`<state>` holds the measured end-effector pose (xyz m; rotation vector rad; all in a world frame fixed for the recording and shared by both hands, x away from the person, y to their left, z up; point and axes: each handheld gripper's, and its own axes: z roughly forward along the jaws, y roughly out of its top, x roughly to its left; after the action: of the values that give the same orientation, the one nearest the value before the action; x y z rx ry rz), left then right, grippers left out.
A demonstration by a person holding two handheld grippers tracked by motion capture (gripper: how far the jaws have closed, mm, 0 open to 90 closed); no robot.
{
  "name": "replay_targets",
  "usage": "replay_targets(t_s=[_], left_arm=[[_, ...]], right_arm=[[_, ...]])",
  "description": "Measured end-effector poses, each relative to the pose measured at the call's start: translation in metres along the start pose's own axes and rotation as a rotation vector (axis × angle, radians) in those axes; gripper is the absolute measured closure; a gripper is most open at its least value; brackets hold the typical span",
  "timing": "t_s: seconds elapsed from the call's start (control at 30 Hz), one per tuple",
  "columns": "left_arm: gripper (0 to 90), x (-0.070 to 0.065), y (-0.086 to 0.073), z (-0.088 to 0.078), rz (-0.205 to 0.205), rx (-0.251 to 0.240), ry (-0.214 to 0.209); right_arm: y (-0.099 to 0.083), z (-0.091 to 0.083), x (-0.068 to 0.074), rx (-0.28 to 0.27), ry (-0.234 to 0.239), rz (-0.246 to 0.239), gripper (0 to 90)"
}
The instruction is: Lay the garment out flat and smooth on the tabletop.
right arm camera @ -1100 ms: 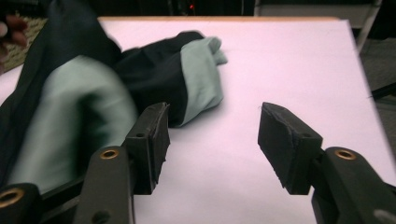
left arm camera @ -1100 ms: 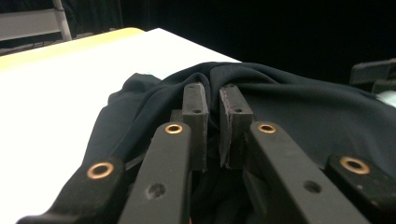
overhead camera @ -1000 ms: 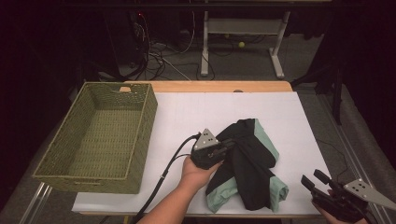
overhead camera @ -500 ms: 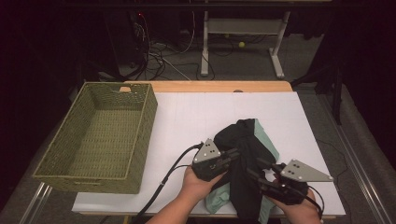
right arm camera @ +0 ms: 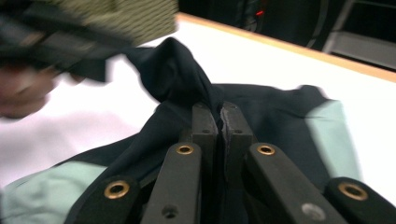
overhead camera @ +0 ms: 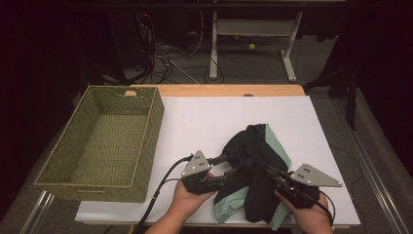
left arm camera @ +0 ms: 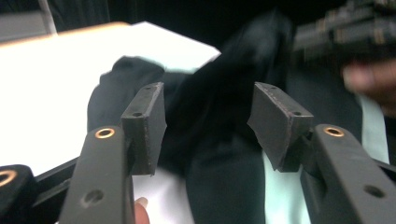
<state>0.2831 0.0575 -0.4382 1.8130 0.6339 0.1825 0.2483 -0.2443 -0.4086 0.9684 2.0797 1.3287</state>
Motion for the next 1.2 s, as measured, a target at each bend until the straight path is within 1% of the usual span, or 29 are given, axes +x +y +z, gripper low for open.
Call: replay_targets(t_s=[0.03,0.07,0.1,0.13,0.17,0.23,0.27,0.3,0.37,0.47,0.57,0.63,0.67,0.7,0.73,0.77,0.83,0.87,0.9,0.97,1.0,1.07,1.13,1.2], left_arm=[[41.2,0.0,-0.005,0.0,-0.011,0.016,0.003],[35.7,0.0,-0.01,0.001,-0.021,0.036,-0.005],[34.9,-0.001,-0.014,0.004,-0.023,0.058,-0.014],[34.9,-0.003,-0.018,0.007,-0.017,0.077,-0.017],[34.7,-0.004,-0.02,0.01,-0.011,0.086,-0.018],[31.4,-0.007,-0.022,0.017,-0.021,0.102,-0.028],[31.4,-0.008,-0.022,0.019,-0.017,0.107,-0.03],[31.4,-0.009,-0.022,0.021,-0.009,0.115,-0.031],[31.3,-0.012,-0.021,0.026,-0.007,0.123,-0.039],[31.3,-0.015,-0.02,0.032,0.002,0.141,-0.054],[31.4,-0.02,-0.02,0.039,0.022,0.173,-0.071],[31.5,-0.024,-0.019,0.044,0.033,0.2,-0.088],[32.4,-0.026,-0.02,0.047,0.044,0.215,-0.092],[37.7,-0.027,-0.02,0.049,0.054,0.231,-0.094],[44.6,-0.029,-0.02,0.05,0.064,0.246,-0.095],[53.4,-0.03,-0.021,0.052,0.075,0.263,-0.098],[69.2,-0.031,-0.022,0.053,0.087,0.289,-0.1],[75.3,-0.032,-0.023,0.053,0.092,0.288,-0.094],[78.8,-0.032,-0.023,0.051,0.088,0.278,-0.096],[80.4,-0.031,-0.023,0.047,0.069,0.249,-0.101],[80.4,-0.031,-0.023,0.045,0.064,0.239,-0.104],[80.4,-0.032,-0.024,0.043,0.068,0.238,-0.108],[80.0,-0.034,-0.024,0.042,0.068,0.229,-0.118],[78.4,-0.034,-0.023,0.04,0.06,0.205,-0.135]], right_arm=[[-0.002,-0.004,-0.006,-0.012,-0.02,0.017,87.0],[-0.004,-0.008,-0.012,-0.025,-0.043,0.035,87.0],[-0.007,-0.013,-0.019,-0.036,-0.068,0.057,87.0],[-0.01,-0.018,-0.026,-0.05,-0.089,0.078,87.0],[-0.014,-0.022,-0.033,-0.059,-0.111,0.098,87.0],[-0.022,-0.031,-0.046,-0.069,-0.154,0.138,87.0],[-0.028,-0.037,-0.053,-0.067,-0.181,0.156,87.0],[-0.032,-0.04,-0.058,-0.065,-0.197,0.166,87.0],[-0.041,-0.049,-0.069,-0.059,-0.233,0.193,87.0],[-0.055,-0.061,-0.083,-0.036,-0.28,0.22,87.0],[-0.071,-0.071,-0.096,-0.007,-0.325,0.257,86.9],[-0.081,-0.078,-0.102,0.015,-0.355,0.273,86.7],[-0.085,-0.08,-0.105,0.026,-0.366,0.282,86.2],[-0.089,-0.082,-0.107,0.035,-0.371,0.295,84.6],[-0.092,-0.084,-0.108,0.04,-0.375,0.304,81.0],[-0.094,-0.086,-0.109,0.036,-0.376,0.312,76.7],[-0.092,-0.091,-0.107,0.014,-0.387,0.321,65.5],[-0.09,-0.093,-0.106,-0.001,-0.39,0.319,62.9],[-0.087,-0.096,-0.104,-0.014,-0.392,0.313,60.5],[-0.081,-0.1,-0.096,-0.03,-0.394,0.291,56.9],[-0.078,-0.102,-0.092,-0.038,-0.387,0.281,55.1],[-0.073,-0.104,-0.081,-0.047,-0.372,0.263,50.8],[-0.071,-0.103,-0.07,-0.047,-0.341,0.253,44.8],[-0.071,-0.098,-0.061,-0.029,-0.313,0.245,38.4]])
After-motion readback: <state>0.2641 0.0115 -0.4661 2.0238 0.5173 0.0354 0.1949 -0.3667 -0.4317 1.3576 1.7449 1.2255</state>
